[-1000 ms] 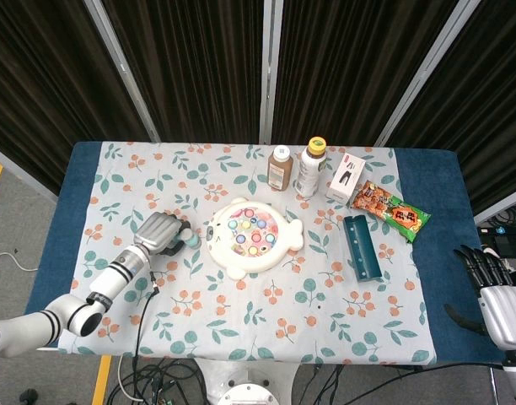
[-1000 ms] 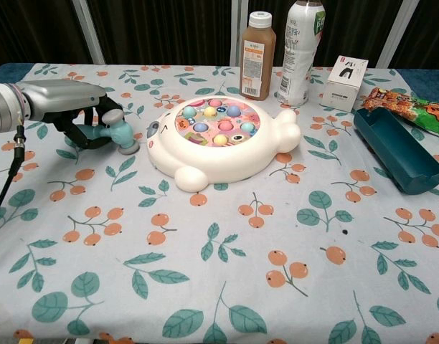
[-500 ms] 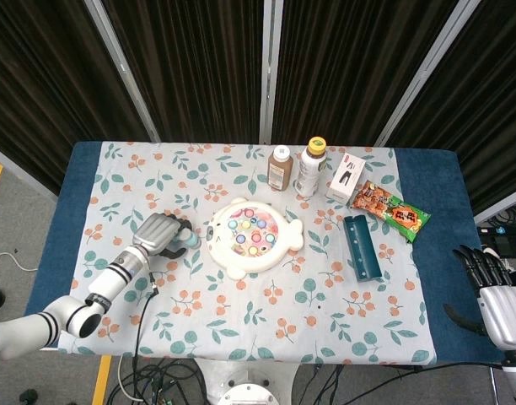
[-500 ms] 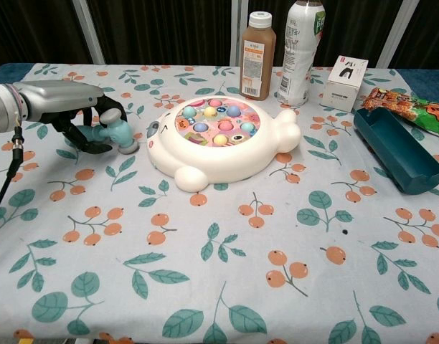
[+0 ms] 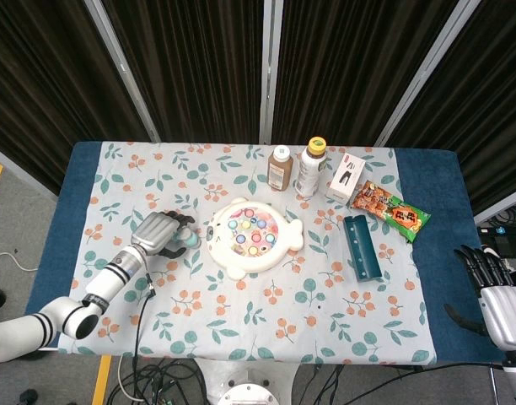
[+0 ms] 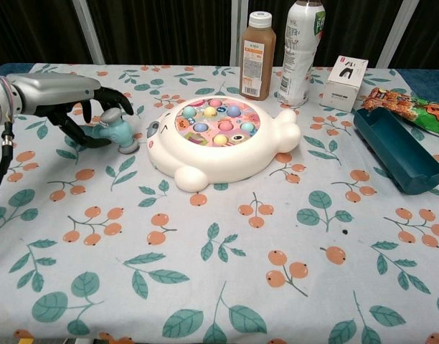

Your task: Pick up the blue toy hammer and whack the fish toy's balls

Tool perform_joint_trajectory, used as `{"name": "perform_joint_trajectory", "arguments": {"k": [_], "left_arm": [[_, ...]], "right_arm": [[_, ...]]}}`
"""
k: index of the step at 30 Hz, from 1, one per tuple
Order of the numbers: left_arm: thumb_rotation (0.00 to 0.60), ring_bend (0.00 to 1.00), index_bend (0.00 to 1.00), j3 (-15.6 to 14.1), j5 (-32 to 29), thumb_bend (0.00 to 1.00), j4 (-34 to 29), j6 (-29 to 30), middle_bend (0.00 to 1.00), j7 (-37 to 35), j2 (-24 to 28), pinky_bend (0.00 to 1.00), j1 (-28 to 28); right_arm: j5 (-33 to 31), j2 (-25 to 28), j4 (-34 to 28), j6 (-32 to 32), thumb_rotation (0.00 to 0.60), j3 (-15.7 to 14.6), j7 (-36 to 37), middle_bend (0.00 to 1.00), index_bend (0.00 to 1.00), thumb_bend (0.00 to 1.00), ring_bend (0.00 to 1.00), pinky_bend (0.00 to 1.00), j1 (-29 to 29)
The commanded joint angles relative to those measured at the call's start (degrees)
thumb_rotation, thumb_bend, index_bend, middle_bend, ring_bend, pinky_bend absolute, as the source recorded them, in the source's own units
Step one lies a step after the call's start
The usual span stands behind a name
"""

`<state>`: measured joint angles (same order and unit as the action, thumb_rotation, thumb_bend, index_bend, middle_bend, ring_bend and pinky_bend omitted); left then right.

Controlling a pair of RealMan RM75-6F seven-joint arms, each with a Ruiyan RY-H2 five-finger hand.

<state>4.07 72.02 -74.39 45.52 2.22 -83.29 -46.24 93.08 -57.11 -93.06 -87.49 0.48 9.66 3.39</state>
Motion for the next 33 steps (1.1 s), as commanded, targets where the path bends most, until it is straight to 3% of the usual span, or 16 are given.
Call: {"name": "perform_joint_trajectory", "arguments": {"k": [1,5,10,16,25,33], "left_arm": [[0.471,0.12,0.14,1.0,0.3,0.31,-3.1,2.2,0.18,-1.3,2.6,0.25,1.1],[0.472,0.11,0.13,2.0,1.6,0.31,-7.7,8.7,0.17,-2.6,7.1,0.19,4.4],[0.596,0.11,0.13,2.8,0.5,0.29,-11.7,20.0,0.17,-3.1,12.7,0.18,11.8],[0.6,0.11,0.14,1.4,-1.1,0.28,-14.0,31.2,0.17,-0.7,16.5,0.14,21.1],[0.6,0.07,0.14,-2.4,1.0,0.28,-19.6,41.7,0.17,2.9,18.4,0.11,31.3],[0.6,0.06,0.14,-6.4,7.8,0.28,-23.5,48.1,0.17,7.6,18.2,0.07,37.2]], "right_arm": [[0.0,0.2,-0.1,0.1,0.6,0.0,0.1,0.07,0.0,0.14,0.0,0.0,0.1],[-0.1,0.6,0.0,0.2,0.6,0.3,0.3,0.07,0.0,0.14,0.0,0.0,0.3],[-0.1,1.1,0.7,0.3,0.6,0.7,1.9,0.07,0.0,0.14,0.0,0.0,0.8],[0.5,1.2,2.1,0.9,0.6,1.1,5.1,0.07,0.0,0.14,0.0,0.0,1.9],[2.8,0.7,2.8,1.4,0.6,0.9,6.2,0.07,0.0,0.14,0.0,0.0,3.5],[3.2,0.4,2.4,0.9,0.6,0.5,4.8,0.07,0.0,0.14,0.0,0.0,3.4]]}}
